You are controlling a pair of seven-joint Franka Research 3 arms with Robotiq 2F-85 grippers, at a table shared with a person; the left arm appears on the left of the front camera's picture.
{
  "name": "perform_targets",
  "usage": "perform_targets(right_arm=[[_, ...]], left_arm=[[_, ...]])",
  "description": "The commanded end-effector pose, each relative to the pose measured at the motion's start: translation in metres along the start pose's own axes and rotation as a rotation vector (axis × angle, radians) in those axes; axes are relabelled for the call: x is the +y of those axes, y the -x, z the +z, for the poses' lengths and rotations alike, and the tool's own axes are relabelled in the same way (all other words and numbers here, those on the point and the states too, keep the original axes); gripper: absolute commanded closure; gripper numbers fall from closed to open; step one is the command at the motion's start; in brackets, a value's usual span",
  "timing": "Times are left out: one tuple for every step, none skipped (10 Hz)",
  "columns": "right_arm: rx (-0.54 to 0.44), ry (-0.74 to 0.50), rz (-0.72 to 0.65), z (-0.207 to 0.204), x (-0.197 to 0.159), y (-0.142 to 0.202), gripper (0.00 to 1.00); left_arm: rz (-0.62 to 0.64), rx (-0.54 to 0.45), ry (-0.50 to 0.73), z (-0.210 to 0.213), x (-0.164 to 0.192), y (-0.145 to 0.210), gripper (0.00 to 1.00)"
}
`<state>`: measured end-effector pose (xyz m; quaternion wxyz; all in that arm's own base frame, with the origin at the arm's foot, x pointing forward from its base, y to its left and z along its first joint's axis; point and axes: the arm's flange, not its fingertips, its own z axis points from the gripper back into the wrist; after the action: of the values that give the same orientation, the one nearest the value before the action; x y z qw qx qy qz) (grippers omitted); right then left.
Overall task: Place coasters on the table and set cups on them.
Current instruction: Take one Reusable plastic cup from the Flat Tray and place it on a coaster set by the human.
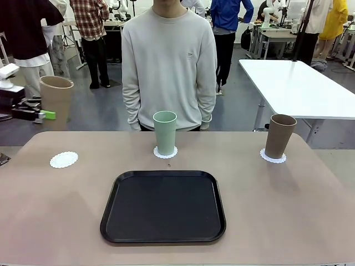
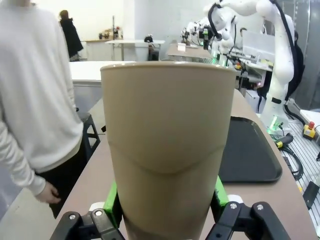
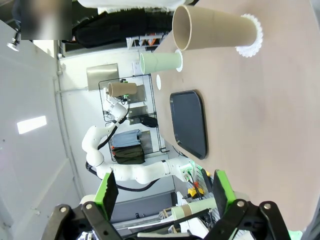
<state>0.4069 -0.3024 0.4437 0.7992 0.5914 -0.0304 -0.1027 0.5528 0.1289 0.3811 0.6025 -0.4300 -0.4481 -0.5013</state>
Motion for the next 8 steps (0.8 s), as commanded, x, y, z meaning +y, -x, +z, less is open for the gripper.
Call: perform_targets(right_arm=[[-0.004,-0.005,0.002,-0.001,0.001,0.000,0.00],[-0.004,-0.005,0.002,-0.001,0.001,0.000,0.00],[-0.004,-0.005,0.002,-0.001,0.001,0.000,0.00],[-0.004,-0.005,0.002,-0.001,0.001,0.000,0.00],[-0.004,-0.005,0.002,-0.001,0.001,0.000,0.00],[-0.004,-0.005,0.002,-0.001,0.001,0.000,0.00],[-0.004,-0.005,0.002,-0.001,0.001,0.000,0.00],[-0.004,-0.005,0.002,-0.001,0.001,0.000,0.00]], left_arm=[[-0.026,-0.098,0.002,0.024,0.023,0.018,0.16],[0.011,-0.139,-0.016,0.028,0.025,0.039,0.16],[0.060,-0.183,-0.013,0.028,0.027,0.058,0.16],[0.084,-0.210,-0.004,0.022,0.025,0.075,0.16],[0.090,-0.210,0.005,0.015,0.021,0.085,0.16],[0.097,-0.218,0.019,0.009,0.021,0.093,0.16],[0.104,-0.203,0.029,0.005,0.019,0.100,0.16],[0.101,-0.200,0.004,0.000,0.018,0.100,0.16]])
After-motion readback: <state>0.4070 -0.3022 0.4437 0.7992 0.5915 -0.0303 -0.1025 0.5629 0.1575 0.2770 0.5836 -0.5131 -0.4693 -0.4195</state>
